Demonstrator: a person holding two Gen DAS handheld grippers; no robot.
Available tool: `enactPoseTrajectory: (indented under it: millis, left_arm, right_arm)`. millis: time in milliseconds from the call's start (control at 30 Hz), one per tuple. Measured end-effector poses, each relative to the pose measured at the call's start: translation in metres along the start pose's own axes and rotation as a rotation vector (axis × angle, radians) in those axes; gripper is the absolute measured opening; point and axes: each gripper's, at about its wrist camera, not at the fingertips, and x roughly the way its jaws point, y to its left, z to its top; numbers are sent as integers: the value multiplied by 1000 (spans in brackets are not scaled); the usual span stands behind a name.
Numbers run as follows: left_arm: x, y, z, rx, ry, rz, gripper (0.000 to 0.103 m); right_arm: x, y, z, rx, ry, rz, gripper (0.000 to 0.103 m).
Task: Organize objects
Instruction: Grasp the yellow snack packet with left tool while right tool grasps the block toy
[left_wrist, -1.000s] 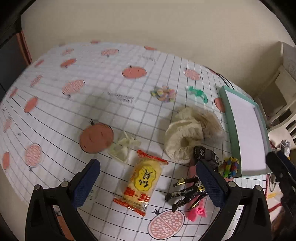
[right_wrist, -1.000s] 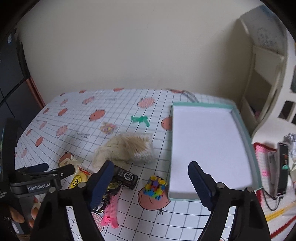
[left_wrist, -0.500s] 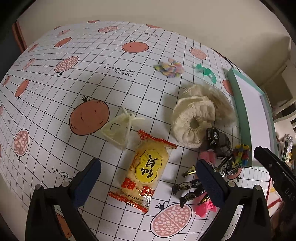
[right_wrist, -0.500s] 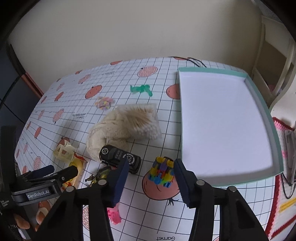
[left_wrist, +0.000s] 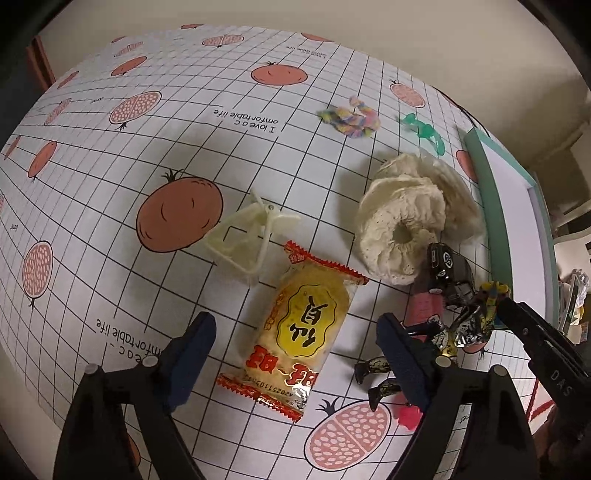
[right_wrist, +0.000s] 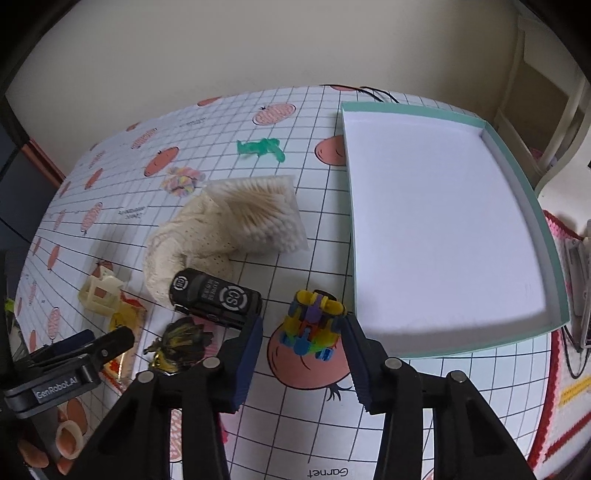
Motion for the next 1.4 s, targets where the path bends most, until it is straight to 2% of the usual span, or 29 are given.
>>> enactPoseTrajectory:
  millis: [133, 267, 467, 600, 767, 900, 1400]
  left_arm:
    - [2, 1, -1, -11, 10, 6, 88]
    - [5, 1, -2, -11, 27, 7, 80]
    - [8, 0, -3, -13, 45, 9, 78]
    - [9, -1, -4, -11, 57, 7, 68]
    - [8, -4, -4, 3, 52, 21, 66]
    - [6, -6, -4, 11, 47, 33, 57]
    - [-4, -8, -6, 21, 33, 51, 40]
  right_arm:
    - [6, 1, -1, -8, 14, -21, 46]
    - [11, -1, -2, 2, 26, -24, 45]
    - [17, -1, -2, 14, 34, -26, 45]
    - [19, 1, -2, 16, 32, -25, 44]
    - [23, 6, -1, 9, 33, -25, 41]
    - [26, 6, -2, 13, 37, -25, 39]
    - [24, 4, -1, 27, 18, -9, 38]
